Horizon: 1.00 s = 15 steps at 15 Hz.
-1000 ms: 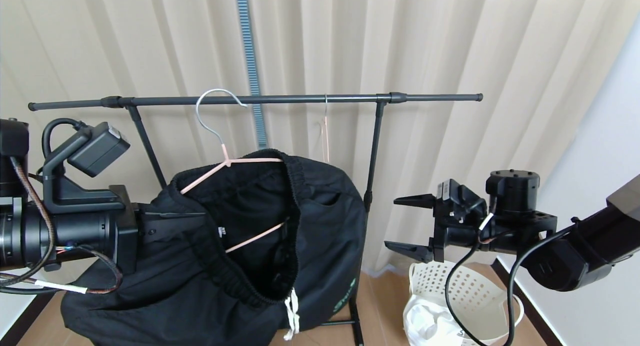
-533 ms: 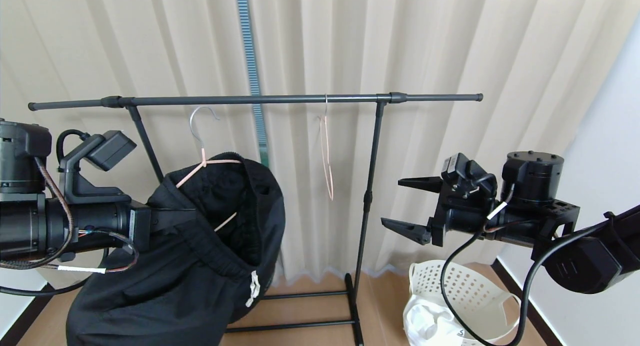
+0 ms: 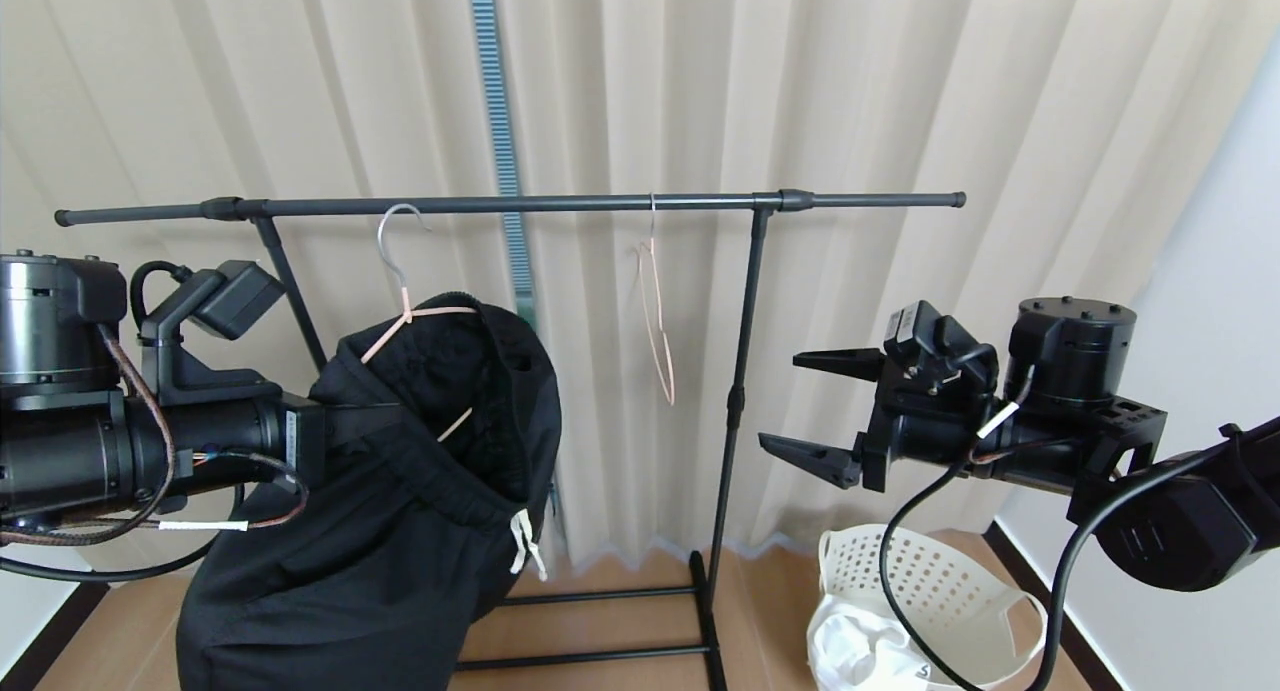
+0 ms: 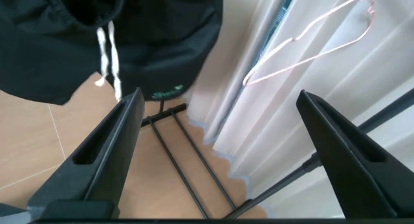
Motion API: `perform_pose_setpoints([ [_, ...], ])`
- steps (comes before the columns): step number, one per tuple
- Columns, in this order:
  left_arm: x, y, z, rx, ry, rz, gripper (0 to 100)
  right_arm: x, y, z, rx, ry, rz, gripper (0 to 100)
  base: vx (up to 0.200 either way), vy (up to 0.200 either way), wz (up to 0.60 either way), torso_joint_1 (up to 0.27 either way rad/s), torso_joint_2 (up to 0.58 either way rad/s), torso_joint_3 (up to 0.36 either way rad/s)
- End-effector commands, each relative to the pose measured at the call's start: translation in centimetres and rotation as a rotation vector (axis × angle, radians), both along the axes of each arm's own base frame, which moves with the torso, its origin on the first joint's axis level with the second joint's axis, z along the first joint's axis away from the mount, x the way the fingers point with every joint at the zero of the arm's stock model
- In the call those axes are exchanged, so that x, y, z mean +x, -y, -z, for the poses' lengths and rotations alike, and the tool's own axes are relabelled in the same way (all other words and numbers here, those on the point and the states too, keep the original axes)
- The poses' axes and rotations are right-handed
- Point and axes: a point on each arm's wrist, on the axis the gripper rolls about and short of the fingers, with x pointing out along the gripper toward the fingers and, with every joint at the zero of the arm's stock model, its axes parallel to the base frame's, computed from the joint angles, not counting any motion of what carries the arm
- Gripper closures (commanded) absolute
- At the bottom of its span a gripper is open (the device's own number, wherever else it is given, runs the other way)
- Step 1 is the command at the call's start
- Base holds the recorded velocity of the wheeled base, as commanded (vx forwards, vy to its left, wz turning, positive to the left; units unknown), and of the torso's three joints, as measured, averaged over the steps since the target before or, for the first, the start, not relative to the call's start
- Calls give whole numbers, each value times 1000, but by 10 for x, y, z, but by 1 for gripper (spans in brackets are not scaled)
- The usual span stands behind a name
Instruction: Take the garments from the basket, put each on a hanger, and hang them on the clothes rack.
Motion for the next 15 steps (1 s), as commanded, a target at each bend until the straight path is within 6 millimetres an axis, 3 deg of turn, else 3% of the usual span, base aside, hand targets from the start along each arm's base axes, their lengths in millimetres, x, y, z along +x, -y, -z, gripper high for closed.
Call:
perform_pose_setpoints([
  [1, 4, 1, 8, -5, -11, -1, 100, -1, 0, 2, -3, -5, 1, 0, 200, 0, 0, -12, -2, 7],
  [4, 5, 2, 7, -7, -4, 3, 100, 0, 0, 3, -5, -10, 0, 0, 200, 0, 0, 15, 2, 1],
  [9, 18, 4, 9, -41, 8, -14, 100, -1, 0, 4, -6, -10, -1, 0, 0, 0, 0, 0, 0, 0],
  [15, 84, 11, 24, -99, -31, -45, 100, 0, 0, 5, -8, -12, 0, 0, 0, 0, 0, 0, 0, 0],
])
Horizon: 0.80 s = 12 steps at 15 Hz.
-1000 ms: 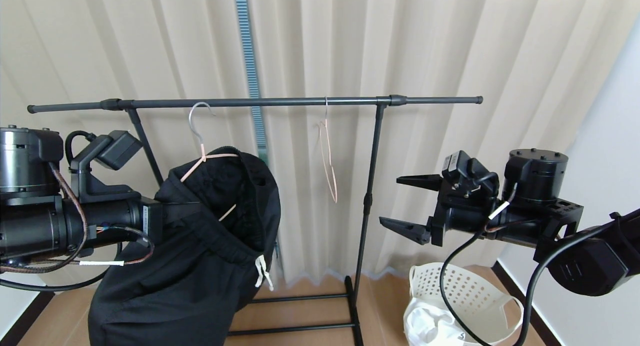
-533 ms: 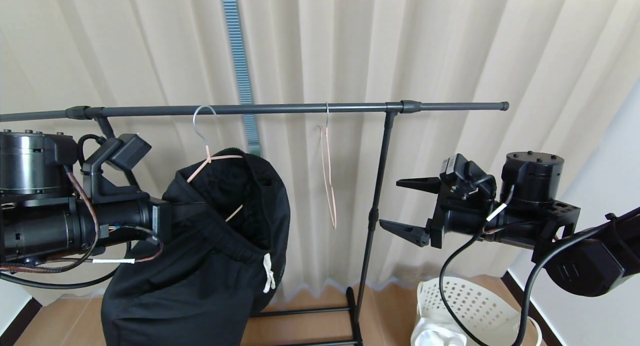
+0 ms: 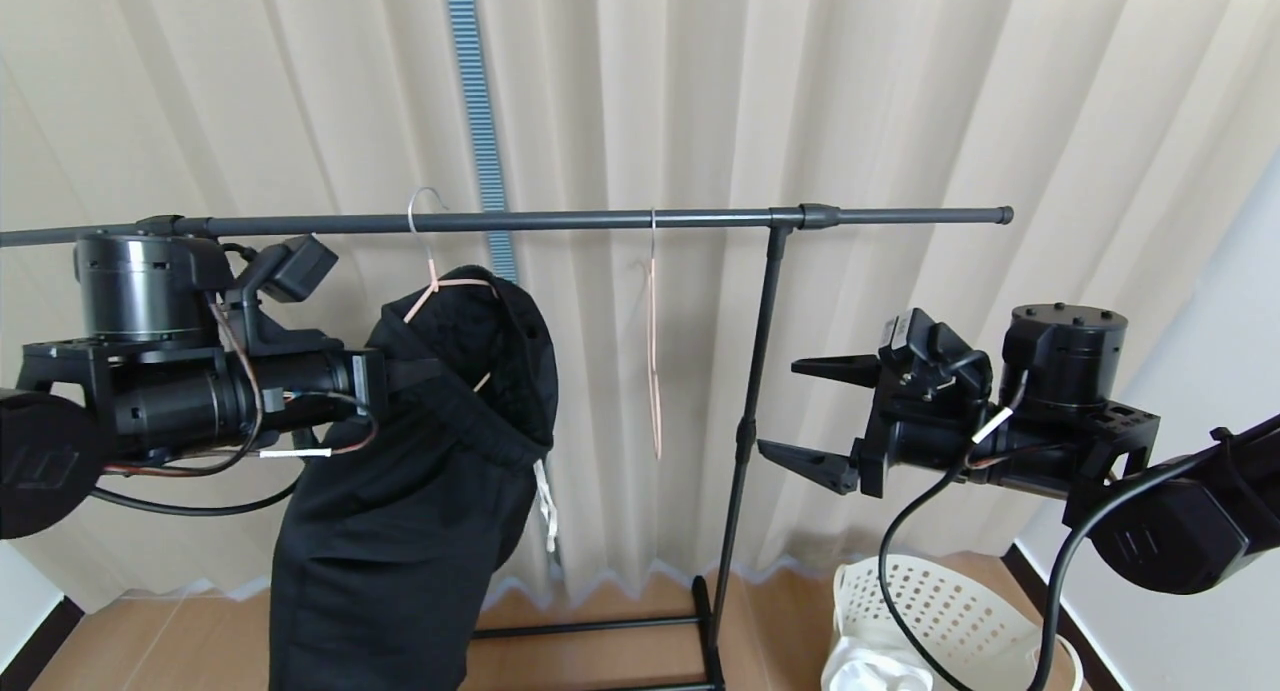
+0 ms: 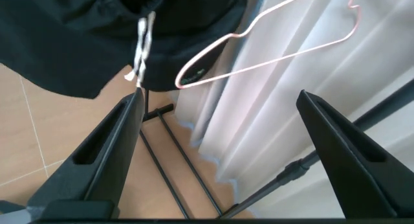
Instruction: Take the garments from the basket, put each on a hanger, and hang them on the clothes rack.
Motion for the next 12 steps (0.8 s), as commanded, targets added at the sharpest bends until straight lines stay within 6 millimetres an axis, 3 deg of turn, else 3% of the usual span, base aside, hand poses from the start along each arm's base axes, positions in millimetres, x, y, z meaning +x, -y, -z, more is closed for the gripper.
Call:
perform_pose_setpoints([
  [1, 35, 4, 18, -3, -49, -3, 100, 0, 0, 0, 0, -1, 0, 0, 0, 0, 0, 0, 0, 0],
  [5, 75, 12, 26, -9, -35, 3, 100, 0, 0, 0, 0, -1, 0, 0, 0, 0, 0, 0, 0, 0],
  [12, 116, 18, 35, -49, -28, -11, 100, 2, -1, 4, -6, -6, -1, 0, 0, 0, 0, 0, 0, 0],
])
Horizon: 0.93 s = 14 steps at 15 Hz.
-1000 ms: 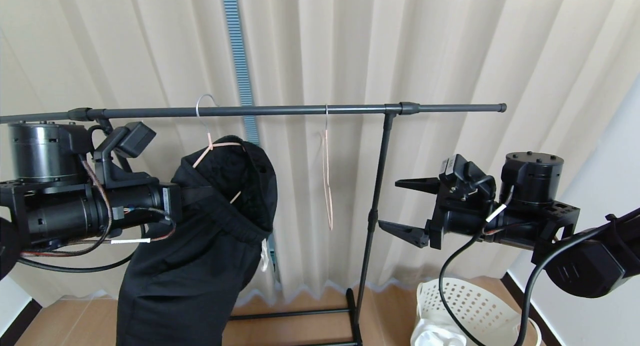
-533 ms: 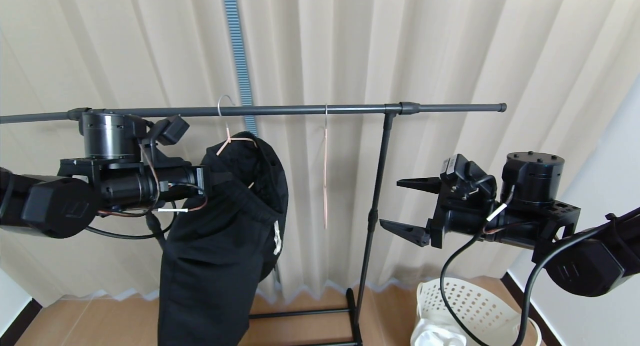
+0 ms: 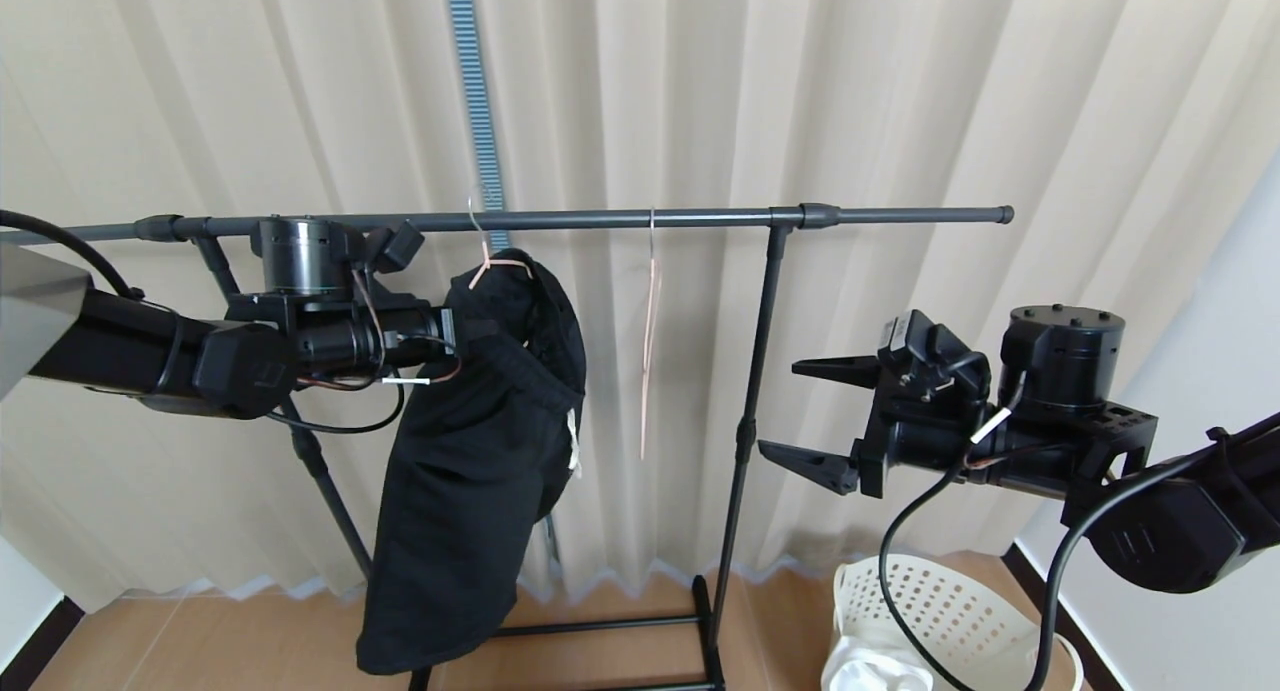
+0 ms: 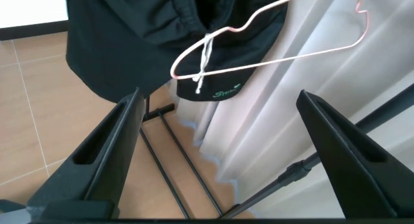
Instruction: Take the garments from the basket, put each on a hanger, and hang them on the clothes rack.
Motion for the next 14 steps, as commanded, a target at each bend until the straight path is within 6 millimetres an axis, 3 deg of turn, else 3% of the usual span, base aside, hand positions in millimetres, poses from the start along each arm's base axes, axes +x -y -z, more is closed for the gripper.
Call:
perform_pose_setpoints([
  [1, 11, 1, 14, 2, -23, -1, 100, 1, 0, 2, -3, -3, -1, 0, 0, 0, 0, 0, 0, 0],
  [10, 12, 0, 16, -30, -28, -15, 100, 1, 0, 4, -6, -8, -2, 0, 0, 0, 0, 0, 0, 0],
  [11, 12, 0, 15, -31, -25, -15, 0, 1, -1, 4, -8, -4, -4, 0, 0, 0, 0, 0, 0, 0],
  [14, 14, 0, 17, -30, -25, -18, 0, 1, -1, 4, -10, -5, -5, 0, 0, 0, 0, 0, 0, 0],
])
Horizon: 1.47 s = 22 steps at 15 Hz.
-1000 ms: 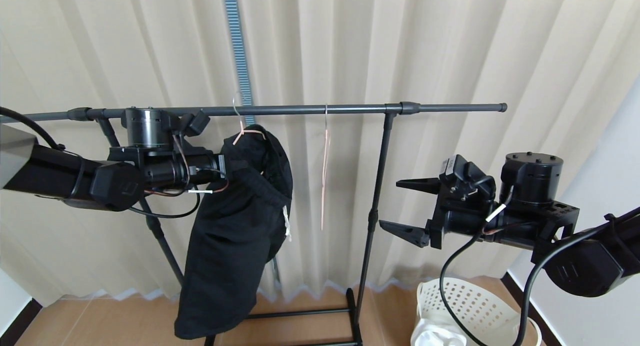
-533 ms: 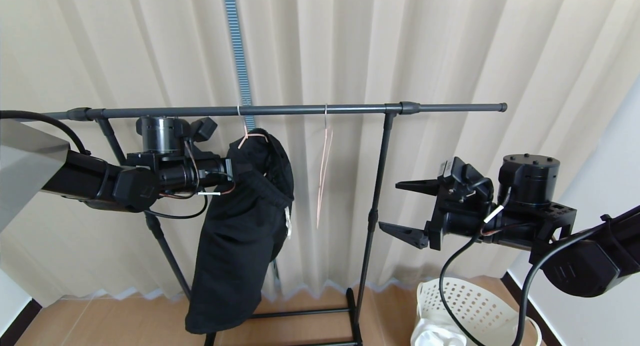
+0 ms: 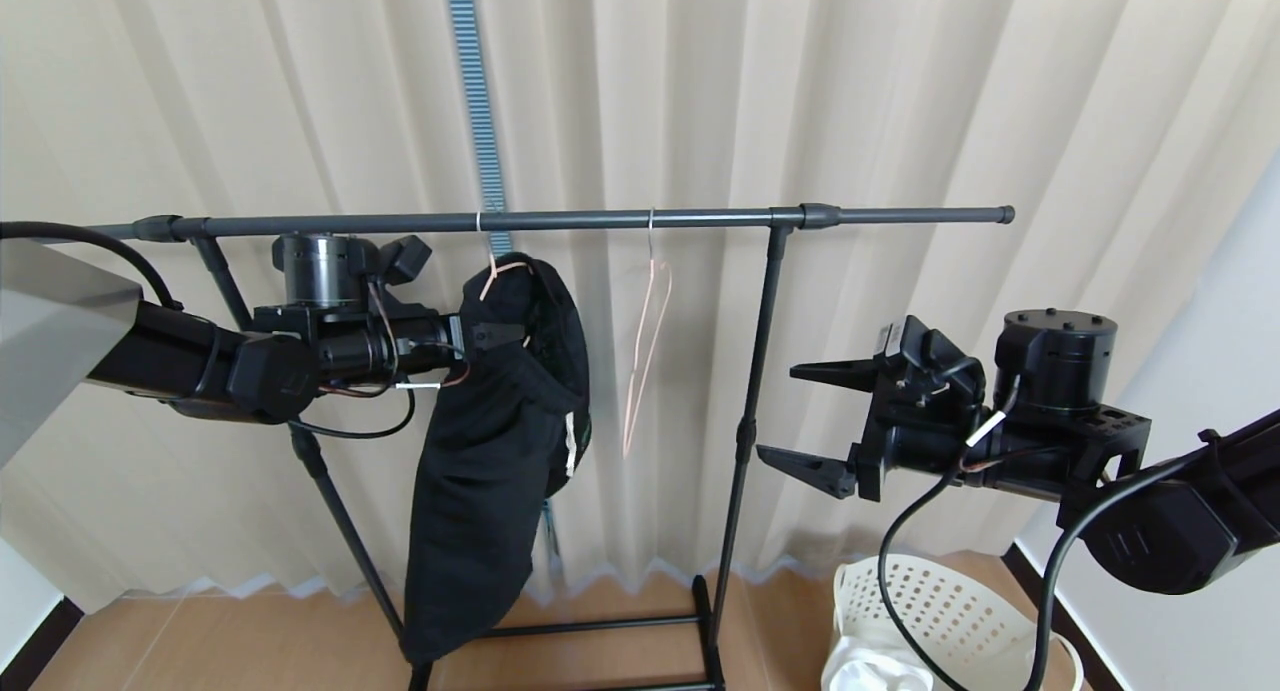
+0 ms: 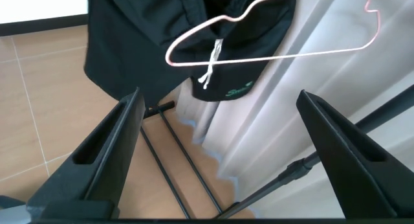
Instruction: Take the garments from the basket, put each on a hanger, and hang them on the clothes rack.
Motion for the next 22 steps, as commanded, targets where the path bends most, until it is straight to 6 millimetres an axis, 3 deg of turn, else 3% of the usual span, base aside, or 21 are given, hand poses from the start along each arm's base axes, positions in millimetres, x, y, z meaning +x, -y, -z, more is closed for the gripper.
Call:
perform_pose_setpoints([
  [1, 2, 0, 0, 1, 2, -1, 0, 0, 0, 1, -1, -2, 0, 0, 0, 0, 0, 0, 0, 0],
  [22, 26, 2, 3, 17, 32, -86, 0, 1, 0, 5, -12, -3, -5, 0, 0, 0, 0, 0, 0, 0],
])
